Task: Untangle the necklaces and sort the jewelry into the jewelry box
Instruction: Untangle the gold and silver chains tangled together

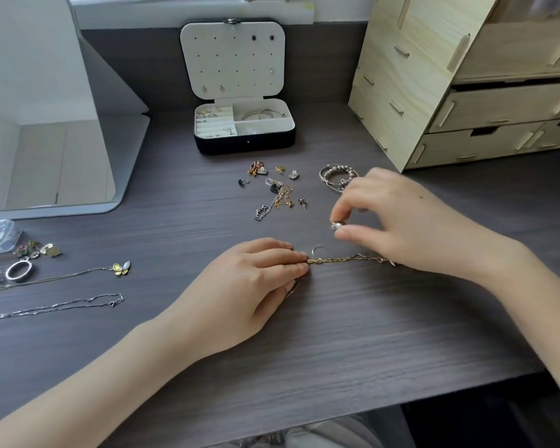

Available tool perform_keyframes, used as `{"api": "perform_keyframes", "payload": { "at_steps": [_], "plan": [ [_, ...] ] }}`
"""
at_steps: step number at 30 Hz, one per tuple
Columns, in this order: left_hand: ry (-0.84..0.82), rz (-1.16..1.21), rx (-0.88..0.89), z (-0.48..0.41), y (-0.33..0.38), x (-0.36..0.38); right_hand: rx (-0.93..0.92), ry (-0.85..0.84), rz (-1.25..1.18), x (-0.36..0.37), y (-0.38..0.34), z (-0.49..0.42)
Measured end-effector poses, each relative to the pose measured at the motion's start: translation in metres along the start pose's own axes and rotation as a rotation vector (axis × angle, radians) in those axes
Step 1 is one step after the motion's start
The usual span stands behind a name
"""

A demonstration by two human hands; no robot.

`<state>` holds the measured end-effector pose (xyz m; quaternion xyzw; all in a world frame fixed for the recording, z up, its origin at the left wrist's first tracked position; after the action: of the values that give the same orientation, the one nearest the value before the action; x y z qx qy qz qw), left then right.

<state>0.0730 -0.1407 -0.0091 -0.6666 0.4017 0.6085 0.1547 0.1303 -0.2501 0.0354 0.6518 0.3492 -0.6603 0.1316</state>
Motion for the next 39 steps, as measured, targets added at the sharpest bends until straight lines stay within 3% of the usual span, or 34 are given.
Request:
{"api": "perform_keyframes", "payload": {
  "at_steps": [15, 21, 23, 27, 34, 39],
  "plan": [
    [0.016, -0.008, 0.003, 0.004, -0.003, 0.003, 0.100, -0.213, 0.089, 0.018, 0.010, 0.078],
    [0.035, 0.003, 0.009, 0.006, -0.003, 0.002, 0.191, 0.012, 0.147, 0.004, 0.025, 0.061],
    [0.037, 0.006, 0.010, 0.006, -0.003, 0.002, 0.231, -0.011, 0.164, 0.009, 0.033, 0.055],
    [0.040, 0.019, 0.012, 0.007, -0.003, 0.001, 0.245, -0.060, 0.080, 0.015, 0.037, 0.050],
    [0.048, 0.024, 0.031, 0.006, 0.000, -0.001, 0.218, 0.142, -0.264, -0.020, 0.010, 0.052],
    [0.049, 0.027, 0.029, 0.006, -0.001, -0.001, 0.154, 0.207, -0.338, -0.033, -0.014, 0.051]
  ]
}}
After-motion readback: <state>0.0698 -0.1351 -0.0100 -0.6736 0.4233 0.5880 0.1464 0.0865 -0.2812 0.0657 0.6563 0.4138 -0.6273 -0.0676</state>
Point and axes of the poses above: each hand's wrist, its own z-axis away from the middle knuckle, its own x-axis out of the palm, y = z × x, the point moved 9 cm from there along -z, towards the middle knuckle, and after that the axes turned 5 degrees about -y, right-handed, at the moved point
